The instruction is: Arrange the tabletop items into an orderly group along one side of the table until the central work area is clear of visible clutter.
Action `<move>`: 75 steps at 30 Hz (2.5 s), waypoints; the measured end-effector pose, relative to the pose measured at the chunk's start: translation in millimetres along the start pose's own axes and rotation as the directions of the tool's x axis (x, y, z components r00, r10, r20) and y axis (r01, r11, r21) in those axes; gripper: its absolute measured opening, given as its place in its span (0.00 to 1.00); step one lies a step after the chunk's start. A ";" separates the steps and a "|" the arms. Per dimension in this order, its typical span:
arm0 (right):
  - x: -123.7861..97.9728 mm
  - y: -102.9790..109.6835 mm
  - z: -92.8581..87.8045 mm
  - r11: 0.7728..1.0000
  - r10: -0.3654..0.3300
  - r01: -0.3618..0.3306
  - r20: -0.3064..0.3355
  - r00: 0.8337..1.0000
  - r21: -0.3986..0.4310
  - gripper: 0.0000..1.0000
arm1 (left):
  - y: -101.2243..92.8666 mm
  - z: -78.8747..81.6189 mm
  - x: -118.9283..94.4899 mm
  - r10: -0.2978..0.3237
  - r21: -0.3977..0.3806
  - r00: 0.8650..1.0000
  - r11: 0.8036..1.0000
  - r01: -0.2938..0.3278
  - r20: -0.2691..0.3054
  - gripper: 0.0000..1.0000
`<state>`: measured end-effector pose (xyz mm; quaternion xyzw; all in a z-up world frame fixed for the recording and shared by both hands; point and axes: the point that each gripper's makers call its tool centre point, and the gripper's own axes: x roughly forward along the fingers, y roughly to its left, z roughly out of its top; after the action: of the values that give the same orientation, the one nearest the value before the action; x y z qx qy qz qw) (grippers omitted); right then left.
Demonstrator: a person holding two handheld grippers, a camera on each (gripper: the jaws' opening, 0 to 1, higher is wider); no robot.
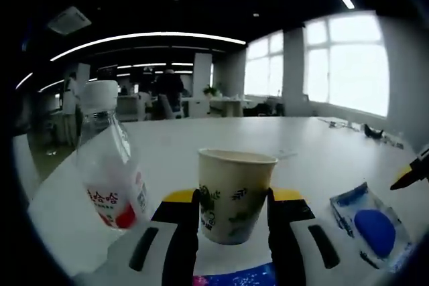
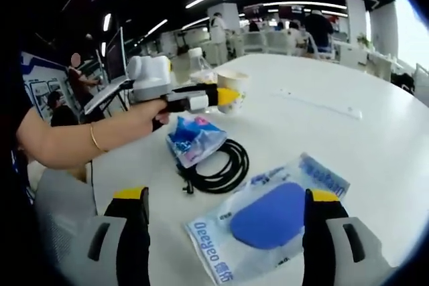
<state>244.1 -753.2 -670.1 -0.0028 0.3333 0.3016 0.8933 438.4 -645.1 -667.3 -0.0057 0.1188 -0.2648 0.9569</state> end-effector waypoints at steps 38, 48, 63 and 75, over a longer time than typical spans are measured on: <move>-3.0 -9.2 0.2 0.999 -0.024 0.024 0.019 1.000 0.025 0.95 | 12.7 -31.6 -2.9 0.048 -0.007 0.994 0.999 -0.049 -0.100 0.38; -6.9 -5.0 8.2 1.000 -0.020 0.020 0.040 0.999 0.012 0.96 | 3.6 -19.8 -15.0 0.002 -0.031 0.995 1.000 -0.005 -0.102 0.55; -16.3 8.4 23.9 1.000 -0.006 0.008 0.075 0.997 -0.018 0.98 | -9.4 -3.3 -51.8 -0.059 -0.006 0.993 0.998 0.058 -0.106 0.83; -20.1 27.4 23.2 0.999 0.024 -0.022 0.073 0.997 -0.033 0.99 | -12.2 -2.3 -81.2 -0.067 0.006 0.987 0.998 0.069 -0.147 1.00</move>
<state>231.1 -736.9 -634.6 -0.0020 0.2954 0.3172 0.9012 364.2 -614.2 -650.5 0.0149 0.1871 -0.2976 0.9361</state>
